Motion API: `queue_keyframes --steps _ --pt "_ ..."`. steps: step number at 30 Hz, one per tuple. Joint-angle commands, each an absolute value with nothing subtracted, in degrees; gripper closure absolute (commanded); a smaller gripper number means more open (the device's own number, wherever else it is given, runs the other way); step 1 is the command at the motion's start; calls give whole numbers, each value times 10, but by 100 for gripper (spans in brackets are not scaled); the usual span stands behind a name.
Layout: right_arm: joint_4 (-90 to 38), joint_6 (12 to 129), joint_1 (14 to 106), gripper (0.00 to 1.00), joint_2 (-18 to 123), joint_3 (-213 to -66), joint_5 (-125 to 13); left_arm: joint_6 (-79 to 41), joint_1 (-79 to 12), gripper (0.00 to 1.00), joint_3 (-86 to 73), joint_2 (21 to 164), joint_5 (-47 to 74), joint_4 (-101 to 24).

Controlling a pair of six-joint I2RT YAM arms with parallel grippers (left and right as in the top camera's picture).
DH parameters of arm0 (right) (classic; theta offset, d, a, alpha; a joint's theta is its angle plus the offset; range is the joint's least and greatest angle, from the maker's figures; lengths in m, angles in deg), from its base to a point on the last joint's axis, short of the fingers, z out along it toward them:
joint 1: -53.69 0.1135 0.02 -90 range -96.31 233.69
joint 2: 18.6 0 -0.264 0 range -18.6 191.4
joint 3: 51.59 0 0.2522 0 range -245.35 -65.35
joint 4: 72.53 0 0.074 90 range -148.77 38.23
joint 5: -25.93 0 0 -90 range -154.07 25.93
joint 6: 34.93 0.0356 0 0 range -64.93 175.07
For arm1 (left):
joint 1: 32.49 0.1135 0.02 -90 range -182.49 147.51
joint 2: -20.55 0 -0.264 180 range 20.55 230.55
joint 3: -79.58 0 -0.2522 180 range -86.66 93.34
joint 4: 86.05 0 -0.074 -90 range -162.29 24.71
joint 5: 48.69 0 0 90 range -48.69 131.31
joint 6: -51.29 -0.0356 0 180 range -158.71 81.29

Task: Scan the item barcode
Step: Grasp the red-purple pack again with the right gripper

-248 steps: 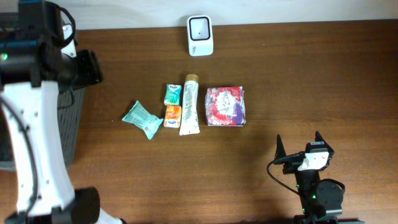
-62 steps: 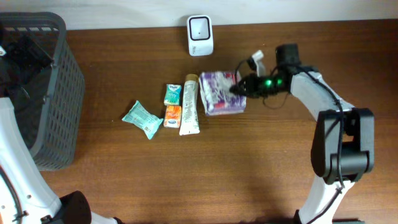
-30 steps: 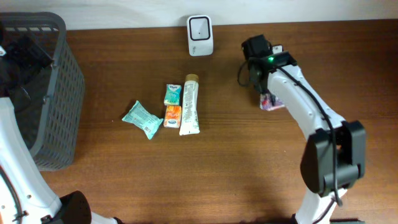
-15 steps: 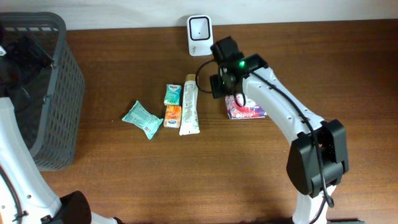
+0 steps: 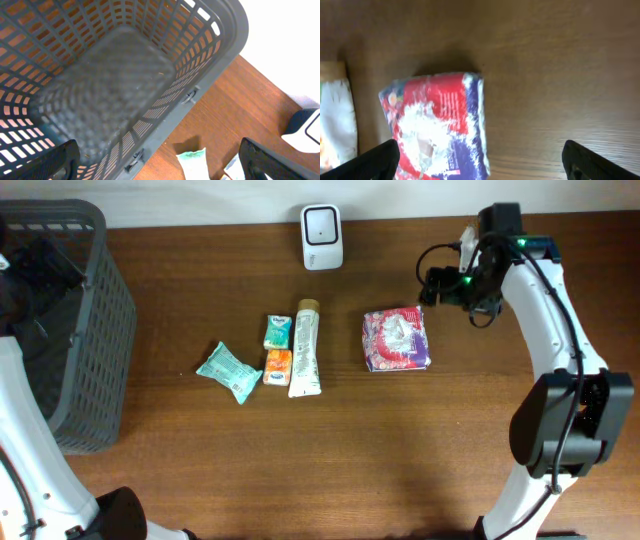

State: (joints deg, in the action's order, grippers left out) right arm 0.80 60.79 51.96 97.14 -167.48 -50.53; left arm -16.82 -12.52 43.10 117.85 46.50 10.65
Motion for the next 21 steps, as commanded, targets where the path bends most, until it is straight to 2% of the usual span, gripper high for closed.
queue_keyframes --steps 1,5,6,8,9,11,13,14,17,21 --pt "-3 584 506 1 1019 -1642 -425 -177 -123 1 435 1178 471 105" --pt "-18 578 507 0 1073 -1637 -357 -178 -123 1 435 1178 471 105" --pt "-18 578 507 10 1086 -1637 -340 -177 -123 1 435 1178 471 105" --pt "-20 578 510 45 1106 -1631 -325 -177 -123 1 435 1178 471 105" --pt "-19 578 515 54 1108 -1630 -323 -178 -123 1 435 1178 471 105" --pt "-19 579 531 60 1110 -1630 -323 -177 -123 1 435 1178 471 105" --pt "-32 591 552 86 1110 -1630 -323 -178 -123 1 435 1178 471 105" --pt "-45 615 563 96 1110 -1631 -319 -177 -123 1 435 1178 471 105" --pt "-96 692 576 96 1110 -1677 -232 -178 -123 1 435 1178 471 106" --pt "-160 771 574 96 1110 -1787 -227 -177 -123 1 435 1178 471 106"
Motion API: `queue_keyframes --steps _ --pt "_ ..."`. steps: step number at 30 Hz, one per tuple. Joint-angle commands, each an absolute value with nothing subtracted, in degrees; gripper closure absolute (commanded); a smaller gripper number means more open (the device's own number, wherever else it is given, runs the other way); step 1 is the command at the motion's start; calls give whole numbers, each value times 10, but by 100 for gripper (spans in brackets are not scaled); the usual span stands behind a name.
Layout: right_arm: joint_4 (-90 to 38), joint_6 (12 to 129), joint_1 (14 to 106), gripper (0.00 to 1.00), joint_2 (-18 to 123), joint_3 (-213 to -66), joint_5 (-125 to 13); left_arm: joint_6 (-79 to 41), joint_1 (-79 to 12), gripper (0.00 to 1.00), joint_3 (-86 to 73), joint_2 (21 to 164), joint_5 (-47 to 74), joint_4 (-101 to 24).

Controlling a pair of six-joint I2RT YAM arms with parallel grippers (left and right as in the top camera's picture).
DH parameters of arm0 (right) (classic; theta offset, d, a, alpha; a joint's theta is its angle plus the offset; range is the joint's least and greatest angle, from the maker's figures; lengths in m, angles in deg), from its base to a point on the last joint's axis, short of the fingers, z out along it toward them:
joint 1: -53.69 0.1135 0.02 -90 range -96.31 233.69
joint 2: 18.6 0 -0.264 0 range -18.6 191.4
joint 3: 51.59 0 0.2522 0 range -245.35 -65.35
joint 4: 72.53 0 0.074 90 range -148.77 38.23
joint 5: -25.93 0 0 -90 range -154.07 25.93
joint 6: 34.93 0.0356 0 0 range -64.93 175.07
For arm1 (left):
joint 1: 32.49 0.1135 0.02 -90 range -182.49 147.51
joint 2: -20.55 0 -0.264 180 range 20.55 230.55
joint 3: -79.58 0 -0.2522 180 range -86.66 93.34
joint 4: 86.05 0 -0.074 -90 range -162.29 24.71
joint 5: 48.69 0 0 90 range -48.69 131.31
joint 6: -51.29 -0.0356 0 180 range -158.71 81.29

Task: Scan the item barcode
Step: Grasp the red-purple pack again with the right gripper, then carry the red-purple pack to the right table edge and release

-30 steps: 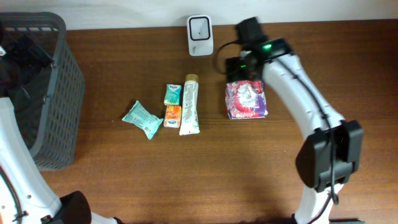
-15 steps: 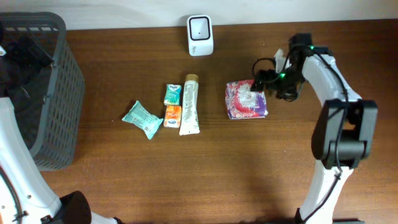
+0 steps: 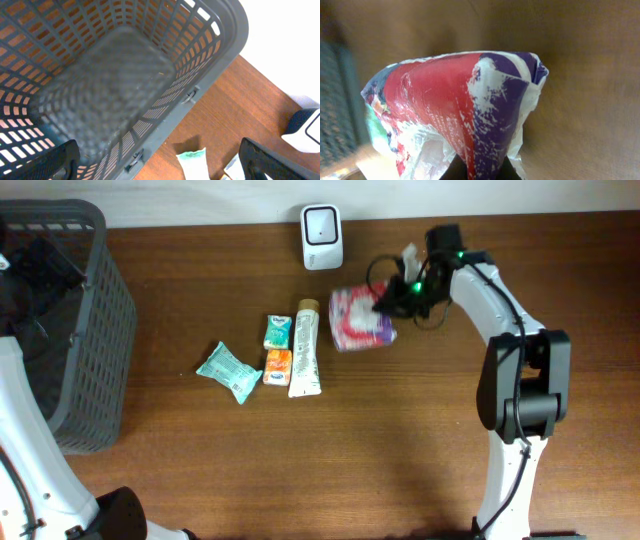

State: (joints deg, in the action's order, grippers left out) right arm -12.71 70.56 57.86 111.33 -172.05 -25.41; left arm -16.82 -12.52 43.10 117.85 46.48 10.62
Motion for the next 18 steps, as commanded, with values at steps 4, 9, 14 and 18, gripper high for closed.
queue_keyframes --steps 4,9,14,18 --pt "-334 917 585 96 1112 -1802 -232 -177 -123 1 435 1178 471 110" --pt "-479 1005 648 96 1122 -1802 -357 -177 -123 1 435 1178 471 110" --pt "-532 1027 688 96 1143 -1802 -430 -178 -123 1 435 1178 471 110" --pt "-538 1024 674 96 1142 -1802 -434 -177 -123 1 435 1178 471 110"
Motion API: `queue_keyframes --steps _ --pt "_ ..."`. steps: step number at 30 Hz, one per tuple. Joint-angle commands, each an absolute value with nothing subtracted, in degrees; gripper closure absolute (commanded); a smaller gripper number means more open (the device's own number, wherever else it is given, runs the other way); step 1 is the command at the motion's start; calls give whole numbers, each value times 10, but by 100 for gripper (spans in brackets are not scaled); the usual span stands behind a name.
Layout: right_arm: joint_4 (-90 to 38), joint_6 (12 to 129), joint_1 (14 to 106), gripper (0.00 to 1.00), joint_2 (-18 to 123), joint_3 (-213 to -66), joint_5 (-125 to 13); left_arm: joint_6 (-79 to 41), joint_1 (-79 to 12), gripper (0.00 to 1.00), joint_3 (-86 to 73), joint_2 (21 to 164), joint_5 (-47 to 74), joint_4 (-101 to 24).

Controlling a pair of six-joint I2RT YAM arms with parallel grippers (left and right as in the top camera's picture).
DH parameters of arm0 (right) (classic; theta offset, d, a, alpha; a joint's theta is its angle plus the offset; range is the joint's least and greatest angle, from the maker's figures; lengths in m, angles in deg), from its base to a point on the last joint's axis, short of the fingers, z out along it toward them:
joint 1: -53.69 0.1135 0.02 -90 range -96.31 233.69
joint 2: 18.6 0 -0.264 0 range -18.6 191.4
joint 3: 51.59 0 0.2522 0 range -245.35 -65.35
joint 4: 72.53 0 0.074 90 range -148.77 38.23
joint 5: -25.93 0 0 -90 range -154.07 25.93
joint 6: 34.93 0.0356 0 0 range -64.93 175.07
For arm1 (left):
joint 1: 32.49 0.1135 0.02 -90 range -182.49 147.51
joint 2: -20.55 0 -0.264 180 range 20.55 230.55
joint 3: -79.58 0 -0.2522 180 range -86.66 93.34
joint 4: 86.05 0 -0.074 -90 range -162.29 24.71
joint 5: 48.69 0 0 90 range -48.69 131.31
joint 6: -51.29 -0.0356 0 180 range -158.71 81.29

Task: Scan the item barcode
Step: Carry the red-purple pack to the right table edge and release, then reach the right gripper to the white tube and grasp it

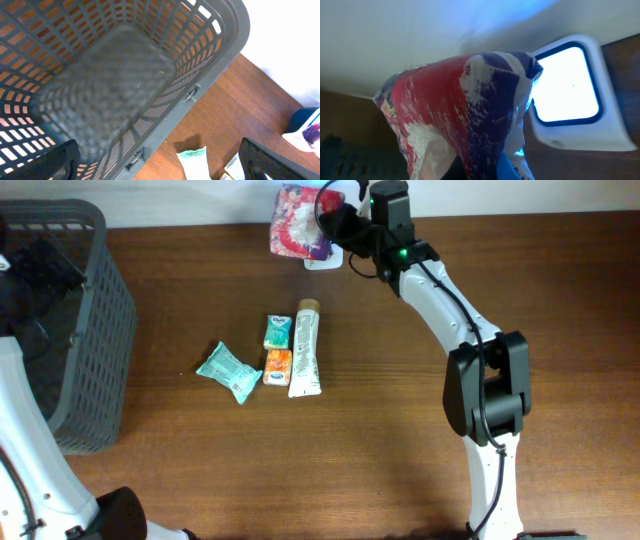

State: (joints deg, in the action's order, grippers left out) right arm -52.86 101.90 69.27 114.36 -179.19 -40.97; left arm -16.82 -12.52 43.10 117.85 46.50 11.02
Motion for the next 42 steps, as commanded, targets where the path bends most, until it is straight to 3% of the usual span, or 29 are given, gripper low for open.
queue_keyframes --steps 1,4,11,16,22,23,24,25,26,28,32,35,38,39,42 --pt "-538 1023 668 96 1141 -1802 -434 -177 -123 1 435 1178 471 110" --pt "-504 1023 620 96 1130 -1802 -428 -178 -123 1 435 1178 471 110" --pt "-409 1078 400 96 1120 -1802 -226 -178 -123 1 435 1178 471 111" --pt "-206 1081 220 96 1120 -1802 -291 -178 -123 1 435 1178 471 111" --pt "-187 1080 121 96 1120 -1801 -347 -178 -123 1 435 1178 471 111" --pt "-184 1074 110 85 1120 -1801 -360 -177 -123 1 435 1178 471 111" --pt "-182 1058 106 62 1120 -1800 -363 -178 -123 1 435 1178 471 111" --pt "-179 1029 106 28 1120 -1800 -363 -178 -123 1 435 1178 471 111" --pt "-172 1005 109 14 1120 -1800 -363 -177 -123 1 435 1178 471 111" --pt "-149 959 118 4 1120 -1800 -358 -178 -123 1 435 1178 471 111" --pt "-85 878 136 4 1108 -1801 -149 -178 -123 1 435 1178 471 111" --pt "-19 838 143 3 1052 -1801 -151 -177 -123 1 435 1178 471 111" --pt "60 684 181 3 983 -1801 -152 -177 -123 1 435 1178 471 111" --pt "107 582 222 2 964 -1801 -152 -178 -123 1 435 1178 471 111" --pt "166 480 313 1 970 -1799 -152 -178 -123 1 435 1178 471 111"
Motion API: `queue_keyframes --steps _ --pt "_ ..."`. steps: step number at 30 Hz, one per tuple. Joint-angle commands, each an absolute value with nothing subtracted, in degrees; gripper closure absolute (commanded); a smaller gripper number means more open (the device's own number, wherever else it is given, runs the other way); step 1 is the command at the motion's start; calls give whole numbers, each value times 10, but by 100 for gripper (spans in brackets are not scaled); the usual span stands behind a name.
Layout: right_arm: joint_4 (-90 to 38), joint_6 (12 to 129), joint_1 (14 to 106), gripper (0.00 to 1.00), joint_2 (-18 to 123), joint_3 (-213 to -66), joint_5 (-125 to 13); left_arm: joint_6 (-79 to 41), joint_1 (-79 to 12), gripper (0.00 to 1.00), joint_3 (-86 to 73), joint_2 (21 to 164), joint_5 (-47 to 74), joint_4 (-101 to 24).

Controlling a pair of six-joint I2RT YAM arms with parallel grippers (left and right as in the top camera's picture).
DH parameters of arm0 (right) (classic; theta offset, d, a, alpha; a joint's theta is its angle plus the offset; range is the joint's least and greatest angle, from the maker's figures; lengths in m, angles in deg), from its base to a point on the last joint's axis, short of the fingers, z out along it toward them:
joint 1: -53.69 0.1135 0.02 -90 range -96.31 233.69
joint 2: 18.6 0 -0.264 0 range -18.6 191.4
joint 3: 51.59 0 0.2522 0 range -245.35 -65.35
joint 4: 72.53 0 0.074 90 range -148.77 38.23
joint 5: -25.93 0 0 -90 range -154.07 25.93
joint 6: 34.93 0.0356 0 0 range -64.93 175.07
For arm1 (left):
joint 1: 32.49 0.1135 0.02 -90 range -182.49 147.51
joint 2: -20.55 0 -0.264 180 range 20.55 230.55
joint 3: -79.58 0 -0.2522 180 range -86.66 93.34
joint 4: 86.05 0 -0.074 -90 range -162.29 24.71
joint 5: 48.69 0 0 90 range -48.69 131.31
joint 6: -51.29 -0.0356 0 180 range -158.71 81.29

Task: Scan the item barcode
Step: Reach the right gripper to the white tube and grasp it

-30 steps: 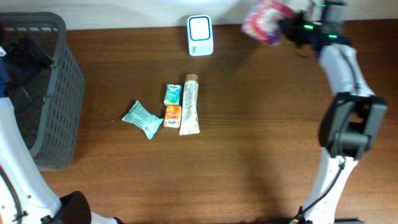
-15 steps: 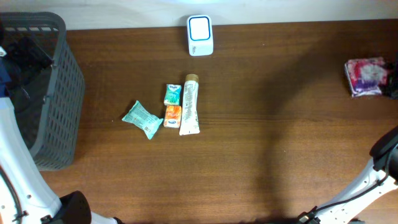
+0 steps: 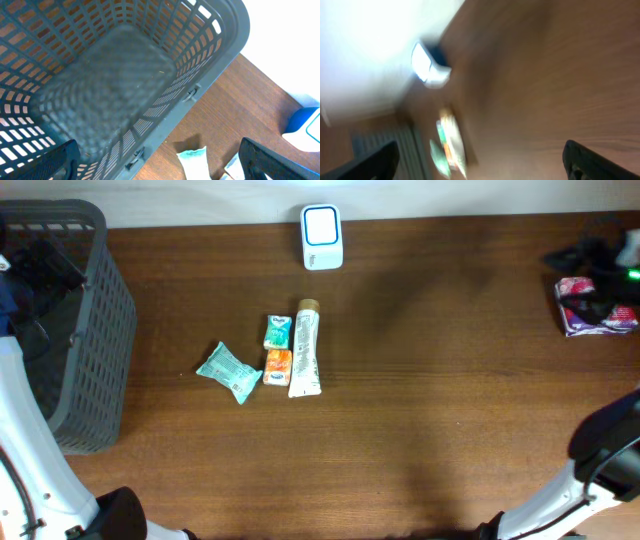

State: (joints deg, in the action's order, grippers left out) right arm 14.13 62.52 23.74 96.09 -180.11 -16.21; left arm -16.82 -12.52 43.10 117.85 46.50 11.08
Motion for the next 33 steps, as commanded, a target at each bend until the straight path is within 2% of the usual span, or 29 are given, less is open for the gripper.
queue_keyframes --steps 1,6,9,12,16,18,20,24,25,28,33 --pt "171 464 356 1 978 -1798 -159 -178 -123 1 435 1178 471 111" --pt "136 466 593 1 1054 -1798 -242 -178 -123 1 435 1178 471 111" --pt "51 563 676 1 1110 -1798 -243 -177 -123 1 435 1178 471 111" --pt "4 618 719 0 1153 -1798 -267 -177 -123 1 435 1178 471 111" --pt "-3 621 746 0 1190 -1798 -271 -178 -123 1 435 1178 471 111" --pt "-8 631 764 7 1209 -1798 -273 -178 -123 1 435 1178 471 111" --pt "-22 661 776 18 1225 -1798 -276 -178 -123 1 435 1178 471 111" --pt "-36 666 788 50 1239 -1798 -277 -178 -123 1 435 1178 471 111" --pt "-36 665 789 66 1242 -1798 -277 -177 -123 1 435 1178 471 111" --pt "-37 665 786 93 1241 -1798 -276 -178 -123 1 435 1178 471 111" --pt "-38 618 765 96 1213 -1801 -236 -178 -123 1 435 1178 471 111"
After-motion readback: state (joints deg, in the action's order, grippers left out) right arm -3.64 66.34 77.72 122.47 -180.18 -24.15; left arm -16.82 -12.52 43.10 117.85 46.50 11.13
